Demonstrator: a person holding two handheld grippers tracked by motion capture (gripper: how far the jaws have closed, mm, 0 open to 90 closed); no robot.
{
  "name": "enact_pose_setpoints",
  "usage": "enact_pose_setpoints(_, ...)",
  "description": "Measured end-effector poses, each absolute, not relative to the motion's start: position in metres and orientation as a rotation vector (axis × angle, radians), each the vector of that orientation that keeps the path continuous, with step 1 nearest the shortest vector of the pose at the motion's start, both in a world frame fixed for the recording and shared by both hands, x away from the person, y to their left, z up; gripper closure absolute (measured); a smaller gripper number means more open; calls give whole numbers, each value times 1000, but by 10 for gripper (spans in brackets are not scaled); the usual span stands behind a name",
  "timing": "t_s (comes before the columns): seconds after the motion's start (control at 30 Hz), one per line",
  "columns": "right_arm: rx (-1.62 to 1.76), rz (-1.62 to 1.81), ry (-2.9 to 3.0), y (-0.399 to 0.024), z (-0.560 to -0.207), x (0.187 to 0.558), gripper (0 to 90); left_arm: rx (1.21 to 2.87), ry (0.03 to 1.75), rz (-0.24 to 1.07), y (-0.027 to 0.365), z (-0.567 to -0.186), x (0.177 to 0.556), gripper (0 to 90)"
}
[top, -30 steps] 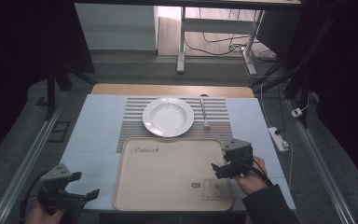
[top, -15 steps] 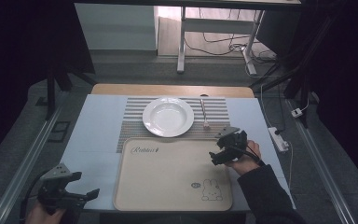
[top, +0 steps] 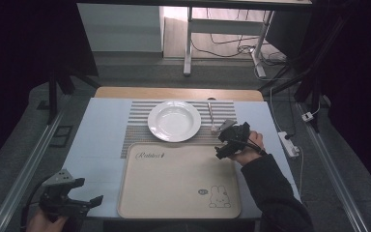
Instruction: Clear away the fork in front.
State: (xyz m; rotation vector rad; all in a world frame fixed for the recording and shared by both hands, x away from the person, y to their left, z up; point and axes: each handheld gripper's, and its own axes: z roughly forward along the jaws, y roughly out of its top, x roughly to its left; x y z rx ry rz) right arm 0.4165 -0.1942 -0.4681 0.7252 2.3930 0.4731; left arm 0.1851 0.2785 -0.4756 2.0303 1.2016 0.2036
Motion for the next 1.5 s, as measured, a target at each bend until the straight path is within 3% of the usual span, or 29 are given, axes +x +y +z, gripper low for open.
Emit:
enact_pose_setpoints(0.67,526,262,2372,-170,-495,470,67,2029,1206,198,279,-476,186,27)
enact_pose_setpoints(0.87,435,213,2343,-166,-503,476,149,2031,1207,198,279,-476,186,27)
enact_pose_setpoints(1.03,400,199,2350,-164,-506,477,252,2032,1208,198,279,-476,186,27)
enact_pose_setpoints(1.37,212,120,2370,-159,-514,472,663,2034,1206,199,279,-476,186,28)
enact_pose_setpoints(1.4,212,120,2370,-159,-514,472,663,2034,1206,199,279,-476,186,28)
enact_pose_setpoints(1.43,175,102,2373,-157,-518,469,743,2034,1206,199,278,-476,186,28)
enact_pose_setpoints(1.5,144,84,2384,-156,-520,469,810,2035,1205,199,278,-476,186,28)
